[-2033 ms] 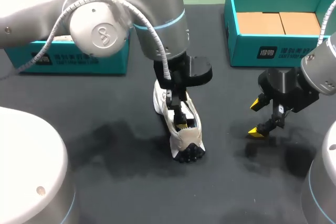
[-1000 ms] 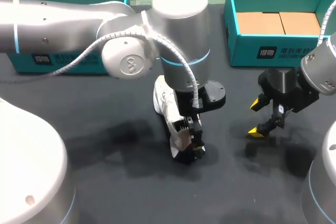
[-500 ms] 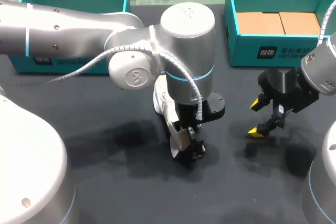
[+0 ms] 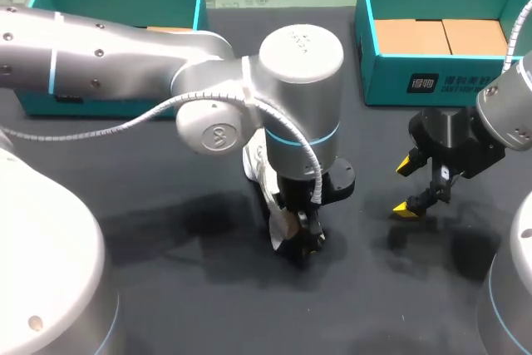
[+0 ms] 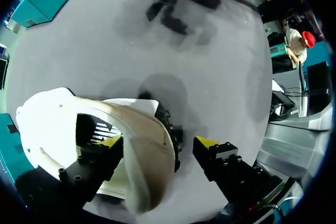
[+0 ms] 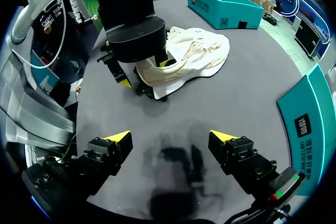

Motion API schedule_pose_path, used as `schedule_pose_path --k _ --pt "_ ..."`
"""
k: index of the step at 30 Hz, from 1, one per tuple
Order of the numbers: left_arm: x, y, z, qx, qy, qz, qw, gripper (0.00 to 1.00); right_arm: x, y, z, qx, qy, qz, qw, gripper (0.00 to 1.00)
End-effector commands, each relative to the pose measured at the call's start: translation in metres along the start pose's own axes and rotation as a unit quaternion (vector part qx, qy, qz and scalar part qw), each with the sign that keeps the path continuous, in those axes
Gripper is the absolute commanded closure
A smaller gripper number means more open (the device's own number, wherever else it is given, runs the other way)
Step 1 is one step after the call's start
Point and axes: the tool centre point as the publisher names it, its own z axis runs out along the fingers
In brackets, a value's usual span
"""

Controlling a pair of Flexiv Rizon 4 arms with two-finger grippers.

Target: Take the shoe out of the shoebox, open the shoe tongue, remove and reinsert the insole, then place the shoe into the shoebox

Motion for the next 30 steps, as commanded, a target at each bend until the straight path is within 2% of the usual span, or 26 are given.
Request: schedule_pose_path --k 1,2,7,8,9,10,21,30 --pt "0.002 -0.003 0.002 -0.004 -0.005 -0.001 1.0 0.23 0.001 0.0 0.0 0.001 -0.001 0.0 1.0 0.0" --pt "0.002 -0.003 0.002 -0.005 -0.006 -0.002 1.0 0.24 0.001 0.0 0.0 0.001 -0.001 0.0 1.0 0.0" --pt "0.002 -0.003 0.003 -0.005 -0.005 -0.003 1.0 0.58 0.001 0.0 0.0 0.001 -0.001 0.0 1.0 0.0" --pt "0.002 -0.003 0.002 -0.005 -0.006 -0.004 1.0 0.72 0.001 0.0 0.0 0.001 -0.001 0.0 1.0 0.0" --pt "0.001 -0.003 0.002 -0.005 -0.006 -0.005 1.0 0.8 0.001 0.0 0.0 0.001 -0.001 0.0 1.0 0.0" --pt "0.001 -0.002 0.001 -0.005 -0.006 -0.005 1.0 1.0 0.001 0.0 0.0 0.001 -0.001 0.0 1.0 0.0" --pt "0.003 0.001 -0.01 -0.004 -0.004 0.0 1.0 1.0 0.001 0.0 0.0 0.001 -0.001 0.0 1.0 0.0" --pt "-0.012 0.009 -0.053 -0.007 -0.013 0.028 0.999 1.0 0.001 0.0 0.0 0.001 -0.001 0.0 1.0 0.0"
